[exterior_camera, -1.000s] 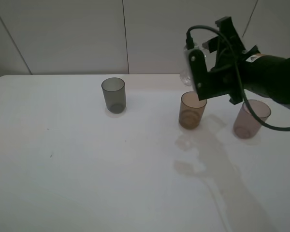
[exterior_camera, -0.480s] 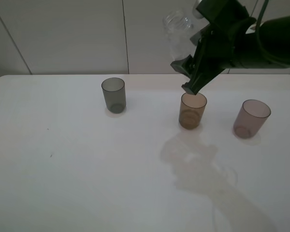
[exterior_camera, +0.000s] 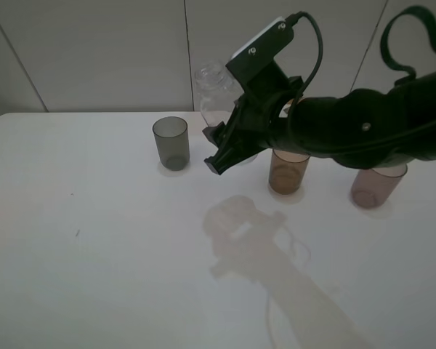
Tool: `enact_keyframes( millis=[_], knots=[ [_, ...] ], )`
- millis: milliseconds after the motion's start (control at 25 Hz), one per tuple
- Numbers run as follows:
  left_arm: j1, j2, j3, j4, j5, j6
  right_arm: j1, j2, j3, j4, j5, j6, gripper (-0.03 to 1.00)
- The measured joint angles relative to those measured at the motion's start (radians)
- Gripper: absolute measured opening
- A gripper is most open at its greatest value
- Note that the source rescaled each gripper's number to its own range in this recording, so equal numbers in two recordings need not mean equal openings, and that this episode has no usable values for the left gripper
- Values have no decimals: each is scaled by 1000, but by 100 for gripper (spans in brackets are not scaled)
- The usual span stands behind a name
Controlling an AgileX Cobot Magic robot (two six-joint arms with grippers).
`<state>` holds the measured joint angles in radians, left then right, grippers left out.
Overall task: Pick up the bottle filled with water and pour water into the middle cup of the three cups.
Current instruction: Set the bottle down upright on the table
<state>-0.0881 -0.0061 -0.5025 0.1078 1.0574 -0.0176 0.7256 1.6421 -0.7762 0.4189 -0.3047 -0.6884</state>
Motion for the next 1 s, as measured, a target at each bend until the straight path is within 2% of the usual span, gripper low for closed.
enact_keyframes(
  millis=[240, 400, 560, 680, 840, 1000],
  knots=[
    [0, 0, 0, 0, 0, 0, 42, 153, -1, 20, -183, 21, 3],
    [0, 0, 0, 0, 0, 0, 52, 204, -1, 55, -269, 154, 3],
    [0, 0, 0, 0, 0, 0, 53, 233, -2, 63, -321, 346, 3],
    [0, 0, 0, 0, 0, 0, 53, 268, -2, 63, -347, 437, 3],
    [0, 0, 0, 0, 0, 0, 53, 333, -3, 46, -384, 470, 3],
    [0, 0, 0, 0, 0, 0, 53, 379, -3, -21, -452, 475, 3]
  ],
)
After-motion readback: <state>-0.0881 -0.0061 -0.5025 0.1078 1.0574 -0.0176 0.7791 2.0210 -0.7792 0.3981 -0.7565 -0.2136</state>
